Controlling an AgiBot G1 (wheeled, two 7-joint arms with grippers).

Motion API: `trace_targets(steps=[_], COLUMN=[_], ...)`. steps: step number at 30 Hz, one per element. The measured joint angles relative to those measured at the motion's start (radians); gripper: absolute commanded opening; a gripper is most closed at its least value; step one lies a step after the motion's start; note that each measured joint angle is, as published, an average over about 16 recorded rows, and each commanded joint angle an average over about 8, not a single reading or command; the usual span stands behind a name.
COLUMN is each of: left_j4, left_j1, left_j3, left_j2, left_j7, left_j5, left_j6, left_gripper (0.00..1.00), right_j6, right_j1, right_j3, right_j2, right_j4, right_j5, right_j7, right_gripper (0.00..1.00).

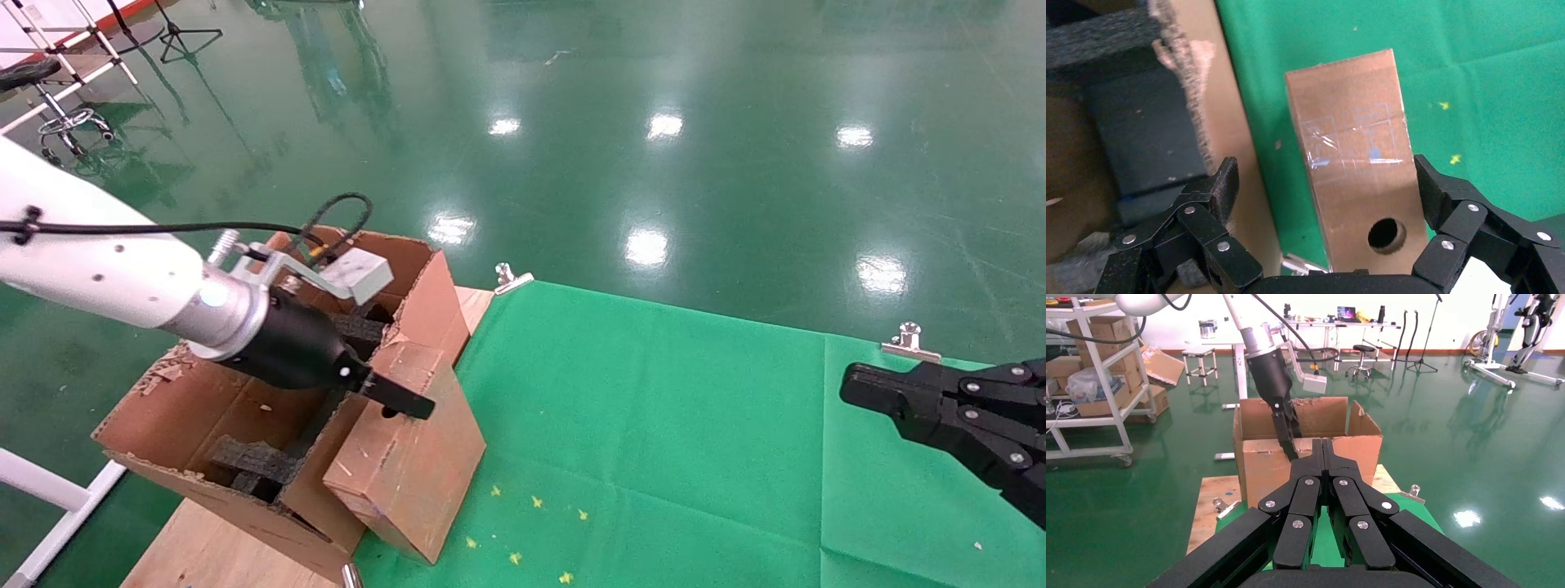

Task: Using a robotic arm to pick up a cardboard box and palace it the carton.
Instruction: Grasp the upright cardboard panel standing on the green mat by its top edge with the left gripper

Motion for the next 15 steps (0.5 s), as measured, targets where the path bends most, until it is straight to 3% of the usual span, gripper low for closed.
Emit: trace_targets(steps=[15], left_j4=[-0.002], left_j1=[-0.018], left_j3=[0.059], left_j2=[0.035], left_j7=[-0.032], left_j5=[-0.018], left_j6=[-0.015], left_gripper=[1.0], right_j6=[0.0], right_j1=[0.0], right_j3=[0.0], right_j2=[0.0], right_j4=[0.0], right_j5=[0.0], right_j7=[0.0], right_gripper=[0.0])
